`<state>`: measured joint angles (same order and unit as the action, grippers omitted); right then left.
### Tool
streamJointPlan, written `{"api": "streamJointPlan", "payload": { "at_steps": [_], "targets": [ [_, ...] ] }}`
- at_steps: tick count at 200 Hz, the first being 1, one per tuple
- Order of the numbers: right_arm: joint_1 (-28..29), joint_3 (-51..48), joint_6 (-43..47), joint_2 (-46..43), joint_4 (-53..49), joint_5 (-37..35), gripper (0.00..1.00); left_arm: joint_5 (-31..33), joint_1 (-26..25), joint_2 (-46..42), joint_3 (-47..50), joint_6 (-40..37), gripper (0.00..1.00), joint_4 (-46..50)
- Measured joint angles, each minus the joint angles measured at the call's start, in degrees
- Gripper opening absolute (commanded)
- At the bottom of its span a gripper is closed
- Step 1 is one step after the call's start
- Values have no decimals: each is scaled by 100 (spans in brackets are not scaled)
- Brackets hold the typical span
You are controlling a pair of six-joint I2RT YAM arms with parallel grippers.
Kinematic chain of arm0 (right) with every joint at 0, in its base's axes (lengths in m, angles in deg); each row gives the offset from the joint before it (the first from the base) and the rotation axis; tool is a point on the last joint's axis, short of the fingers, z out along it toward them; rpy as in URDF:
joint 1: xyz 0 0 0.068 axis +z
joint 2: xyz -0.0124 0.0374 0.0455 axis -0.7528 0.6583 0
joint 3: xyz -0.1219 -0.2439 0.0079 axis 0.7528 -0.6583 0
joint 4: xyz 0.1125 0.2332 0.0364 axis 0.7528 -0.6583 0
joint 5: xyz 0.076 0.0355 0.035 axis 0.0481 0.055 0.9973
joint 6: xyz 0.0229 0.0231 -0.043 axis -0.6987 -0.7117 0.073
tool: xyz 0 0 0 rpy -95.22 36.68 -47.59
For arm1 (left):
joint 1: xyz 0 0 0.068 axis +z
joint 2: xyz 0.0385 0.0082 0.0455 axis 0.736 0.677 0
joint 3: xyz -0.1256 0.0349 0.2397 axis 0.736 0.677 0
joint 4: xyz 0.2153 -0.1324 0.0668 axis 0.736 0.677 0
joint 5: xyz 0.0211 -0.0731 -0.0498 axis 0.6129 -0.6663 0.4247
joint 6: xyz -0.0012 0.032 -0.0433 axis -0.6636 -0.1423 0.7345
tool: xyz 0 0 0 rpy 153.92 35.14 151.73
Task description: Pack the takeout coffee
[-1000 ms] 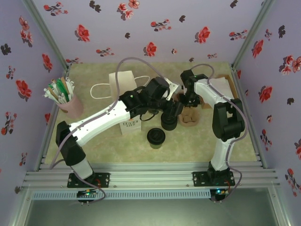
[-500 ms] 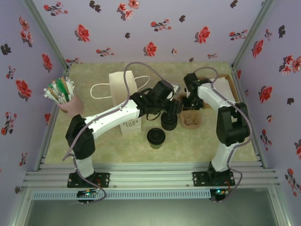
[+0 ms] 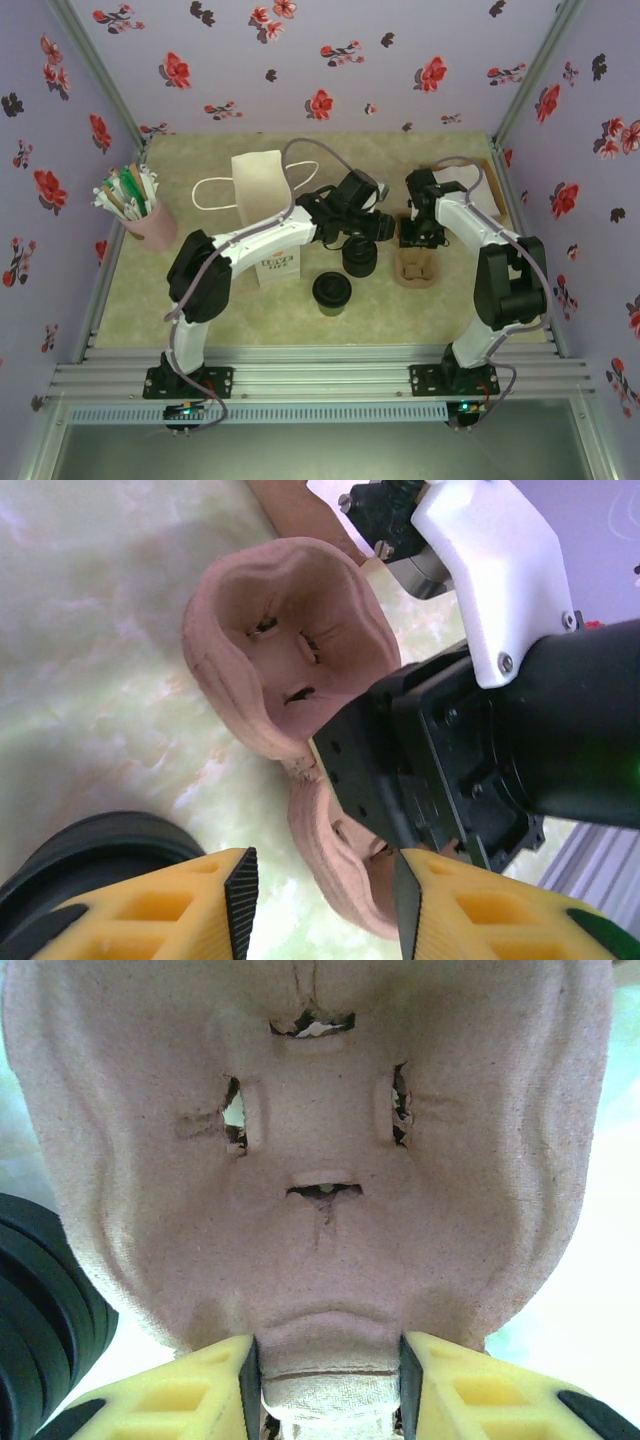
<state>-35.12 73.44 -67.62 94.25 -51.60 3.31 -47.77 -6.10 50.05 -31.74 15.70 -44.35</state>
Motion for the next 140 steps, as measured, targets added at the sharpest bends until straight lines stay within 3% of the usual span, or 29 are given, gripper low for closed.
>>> {"api": "streamJointPlan", "payload": {
  "at_steps": [72, 140],
  "targets": [
    [-11, -42, -55, -28, 52, 20, 40, -968, 367, 717, -361, 852, 44, -533],
    [-22, -44, -90, -28, 61, 33, 40, -1362, 466, 1298, -807, 1440, 45, -612]
  ]
}}
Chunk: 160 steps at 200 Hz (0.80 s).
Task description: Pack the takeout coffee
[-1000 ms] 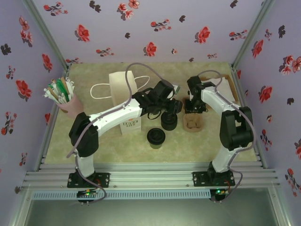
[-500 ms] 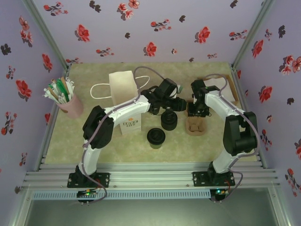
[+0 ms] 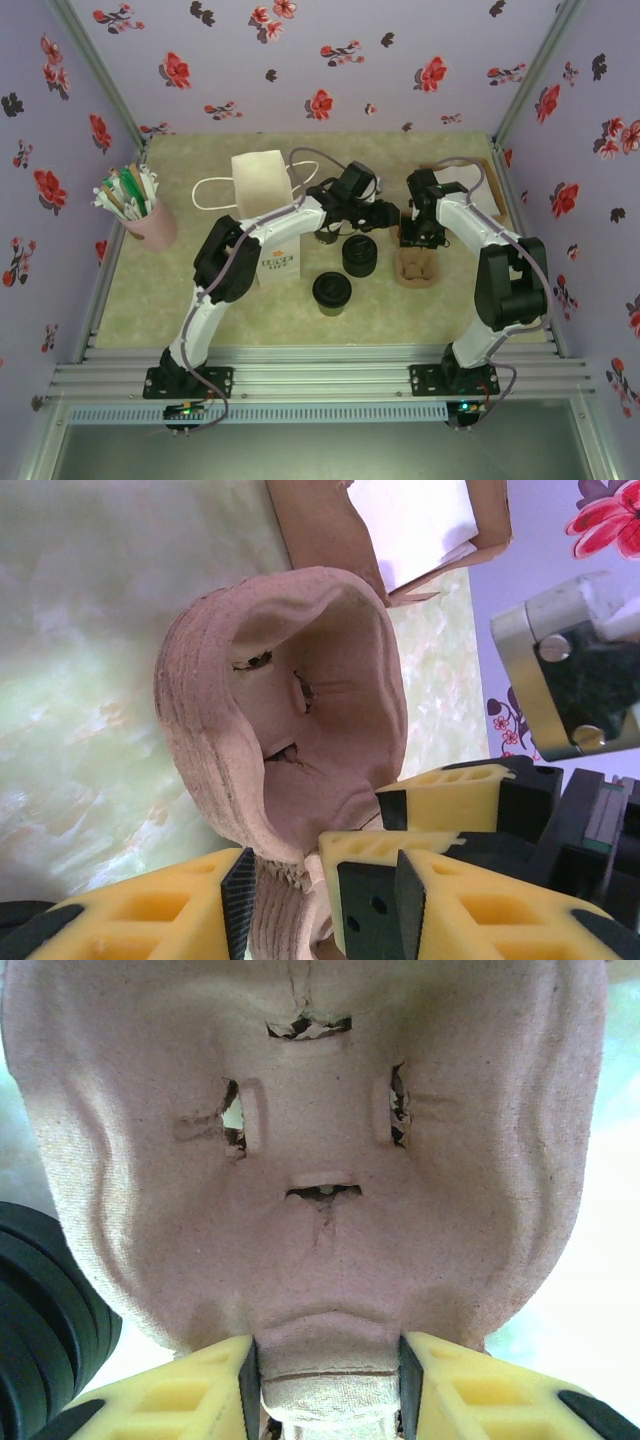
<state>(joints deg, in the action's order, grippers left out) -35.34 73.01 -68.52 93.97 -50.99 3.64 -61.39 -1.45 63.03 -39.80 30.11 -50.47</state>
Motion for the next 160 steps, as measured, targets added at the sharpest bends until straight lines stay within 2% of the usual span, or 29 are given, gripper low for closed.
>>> {"api": "streamJointPlan", "payload": {
  "at_steps": [160],
  "targets": [
    [-2, -114, -13, -107, 107, 15, 40, -59, 0, 393, -317, 560, 44, -186]
  ]
}}
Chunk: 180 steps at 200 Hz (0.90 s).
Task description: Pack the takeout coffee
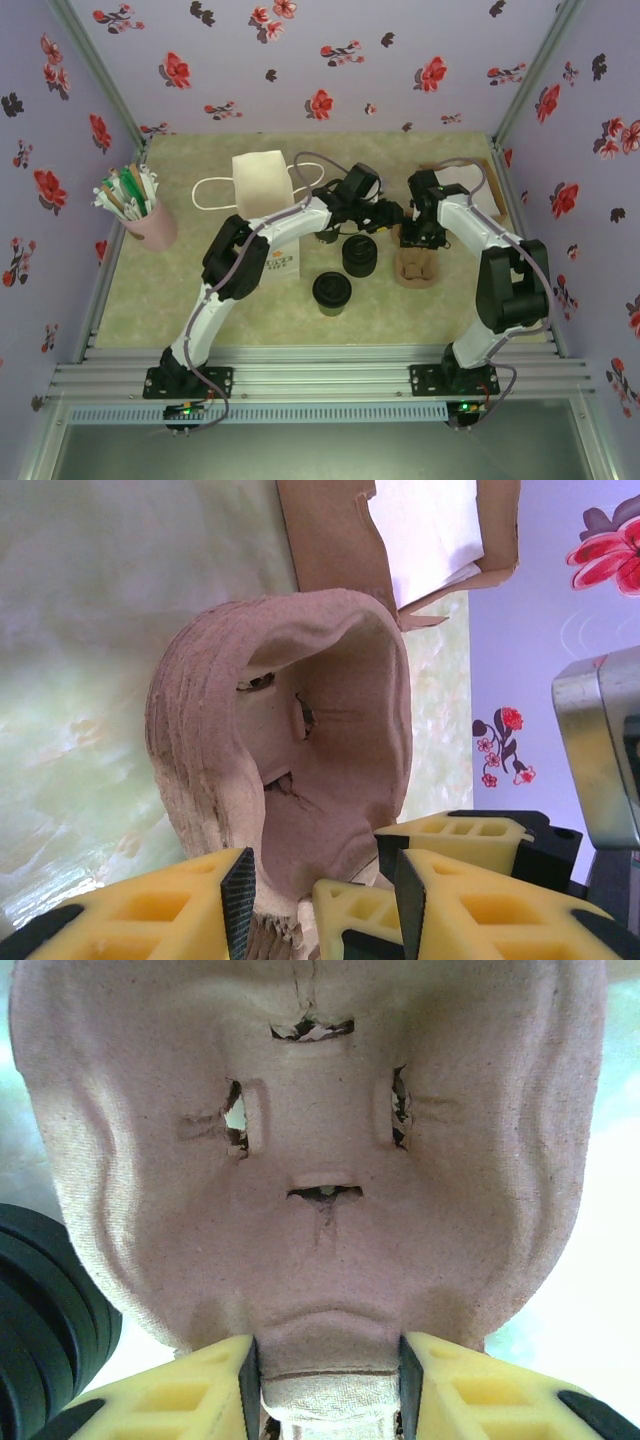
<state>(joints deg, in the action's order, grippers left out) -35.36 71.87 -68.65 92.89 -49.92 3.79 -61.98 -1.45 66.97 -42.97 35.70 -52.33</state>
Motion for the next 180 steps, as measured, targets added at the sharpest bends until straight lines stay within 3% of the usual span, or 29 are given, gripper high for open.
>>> {"api": "streamJointPlan", "payload": {
  "at_steps": [133, 180],
  "targets": [
    [0, -232, -129, -210, 61, 37, 42, 221, -31, 31, -13, 13, 46, 138],
    [0, -278, -225, -245, 74, 37, 42, 507, -48, -107, 24, -68, 36, 245]
  ]
}}
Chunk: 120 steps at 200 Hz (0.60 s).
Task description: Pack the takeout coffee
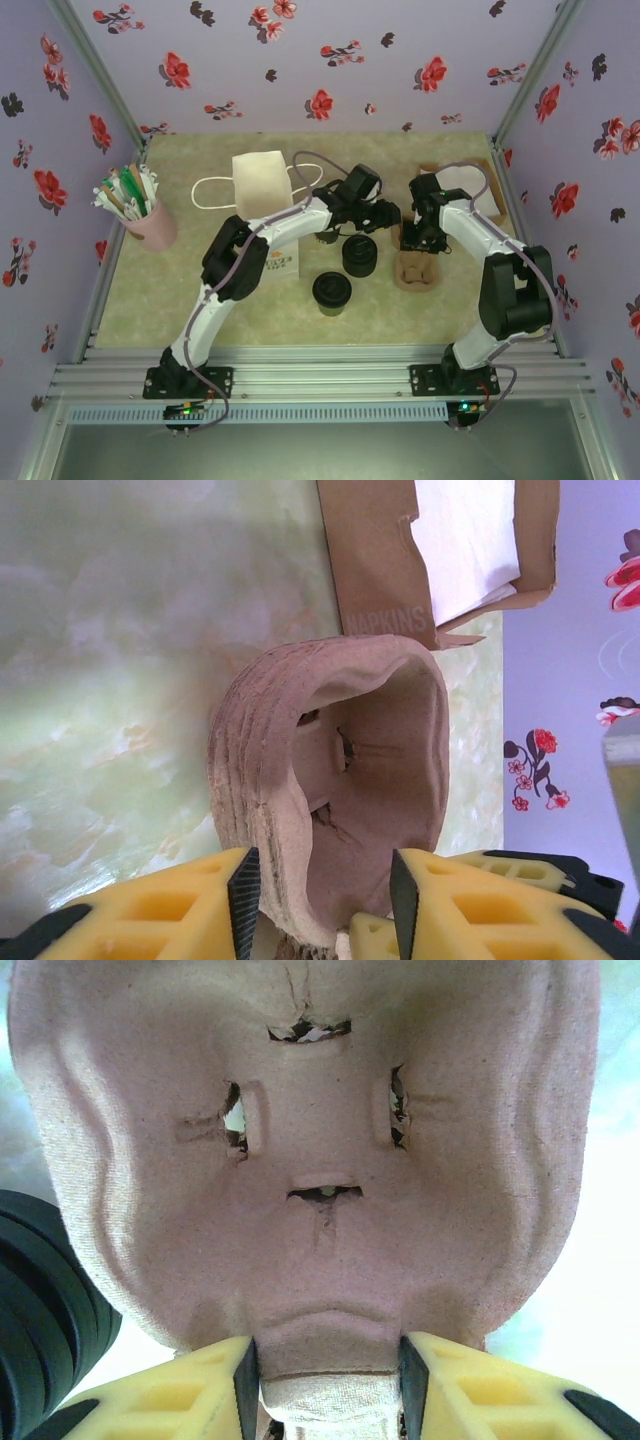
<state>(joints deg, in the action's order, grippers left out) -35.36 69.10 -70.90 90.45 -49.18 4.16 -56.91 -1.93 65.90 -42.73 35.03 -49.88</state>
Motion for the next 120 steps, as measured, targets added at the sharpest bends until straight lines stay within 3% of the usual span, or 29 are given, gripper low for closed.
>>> {"api": "streamJointPlan", "payload": {
  "at_steps": [20, 59, 120],
  "targets": [
    [0, -13, -28, -7, 13, -2, 42, 72, -2, -125, 50, -57, 28, 2],
    [-90, -70, -44, -63, 35, 59, 42, 125, -7, -190, 190, -68, 25, -20],
    [-365, -271, -74, -278, 116, 391, 42, 166, -39, -190, 247, -87, 29, -2]
  ]
}}
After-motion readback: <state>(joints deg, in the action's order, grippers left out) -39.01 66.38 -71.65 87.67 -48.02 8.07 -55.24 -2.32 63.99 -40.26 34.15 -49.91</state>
